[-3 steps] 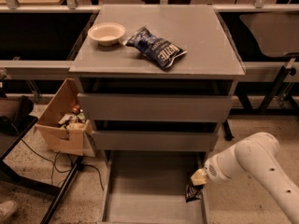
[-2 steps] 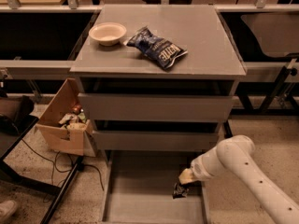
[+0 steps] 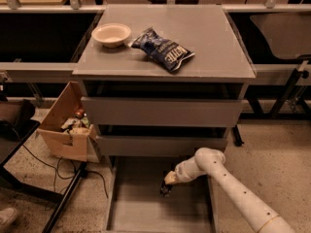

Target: Place rxbar chocolate into bottom drawer

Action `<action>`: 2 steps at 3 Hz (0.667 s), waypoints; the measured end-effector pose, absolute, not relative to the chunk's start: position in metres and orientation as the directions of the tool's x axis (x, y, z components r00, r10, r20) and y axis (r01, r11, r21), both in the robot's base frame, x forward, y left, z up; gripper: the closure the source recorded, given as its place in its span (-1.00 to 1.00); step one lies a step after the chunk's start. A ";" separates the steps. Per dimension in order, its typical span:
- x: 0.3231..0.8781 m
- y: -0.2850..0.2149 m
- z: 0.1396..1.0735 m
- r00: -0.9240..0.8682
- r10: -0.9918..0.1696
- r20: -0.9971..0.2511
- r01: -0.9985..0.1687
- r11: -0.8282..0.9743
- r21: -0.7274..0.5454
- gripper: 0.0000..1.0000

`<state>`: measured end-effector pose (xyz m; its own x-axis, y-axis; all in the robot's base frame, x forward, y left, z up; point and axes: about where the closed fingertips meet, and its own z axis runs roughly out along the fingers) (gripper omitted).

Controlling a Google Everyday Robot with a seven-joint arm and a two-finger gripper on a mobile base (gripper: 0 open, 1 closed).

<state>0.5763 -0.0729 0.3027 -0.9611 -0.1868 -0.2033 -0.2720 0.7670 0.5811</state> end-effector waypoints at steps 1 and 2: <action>0.582 -0.085 0.277 -0.974 -0.160 -0.158 -0.223 0.789 0.572 0.62; 0.581 -0.084 0.278 -0.974 -0.161 -0.159 -0.224 0.788 0.573 0.16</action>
Offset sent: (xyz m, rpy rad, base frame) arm 0.0057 -0.0115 -0.0255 -0.0243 0.0417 -0.0323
